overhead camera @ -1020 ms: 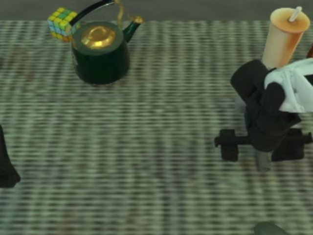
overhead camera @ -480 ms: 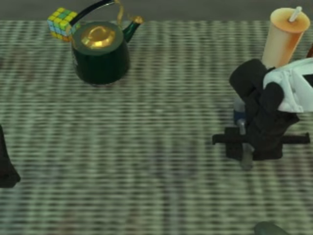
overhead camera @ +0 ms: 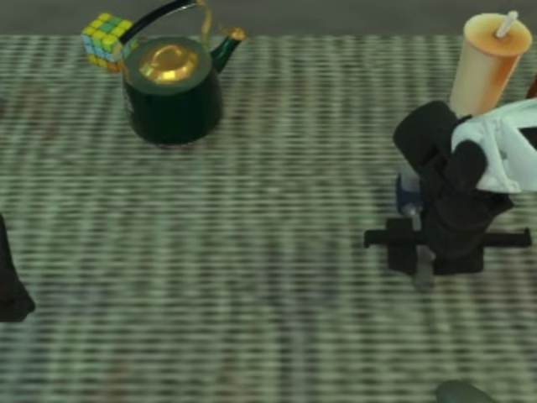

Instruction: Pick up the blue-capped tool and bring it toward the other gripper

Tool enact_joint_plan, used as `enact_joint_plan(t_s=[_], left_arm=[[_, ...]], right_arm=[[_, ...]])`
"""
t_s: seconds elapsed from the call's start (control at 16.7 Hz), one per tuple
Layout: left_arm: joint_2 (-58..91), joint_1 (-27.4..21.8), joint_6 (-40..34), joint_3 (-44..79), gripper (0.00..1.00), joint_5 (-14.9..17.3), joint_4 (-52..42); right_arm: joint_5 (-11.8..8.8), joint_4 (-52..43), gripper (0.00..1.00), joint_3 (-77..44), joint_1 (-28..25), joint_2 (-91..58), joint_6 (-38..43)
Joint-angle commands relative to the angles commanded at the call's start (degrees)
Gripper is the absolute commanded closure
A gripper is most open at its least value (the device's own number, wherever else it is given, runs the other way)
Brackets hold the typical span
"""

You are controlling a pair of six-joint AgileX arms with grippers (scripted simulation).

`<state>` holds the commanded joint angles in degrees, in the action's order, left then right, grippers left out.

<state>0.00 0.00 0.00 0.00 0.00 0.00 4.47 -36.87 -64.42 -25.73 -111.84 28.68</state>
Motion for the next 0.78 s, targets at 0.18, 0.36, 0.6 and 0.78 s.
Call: enact_joint_plan(t_s=[0.18, 0.36, 0.6, 0.78], left_arm=[[0.0, 0.0, 0.0, 0.0, 0.00, 0.0, 0.0], [0.0, 0.0, 0.0, 0.0, 0.00, 0.0, 0.0], [0.0, 0.0, 0.0, 0.0, 0.00, 0.0, 0.0], [0.0, 0.0, 0.0, 0.0, 0.00, 0.0, 0.0]], right_arm=[[-0.5, 1.9, 1.00, 0.4, -0.1, 0.5, -0.7], [-2.5, 9.2, 1.00, 1.7, -0.3, 1.8, -3.0], [-6.6, 24.2, 1.00, 5.3, -0.4, 4.9, -7.8], [-10.3, 37.9, 1.00, 9.2, -0.4, 7.9, -12.3]])
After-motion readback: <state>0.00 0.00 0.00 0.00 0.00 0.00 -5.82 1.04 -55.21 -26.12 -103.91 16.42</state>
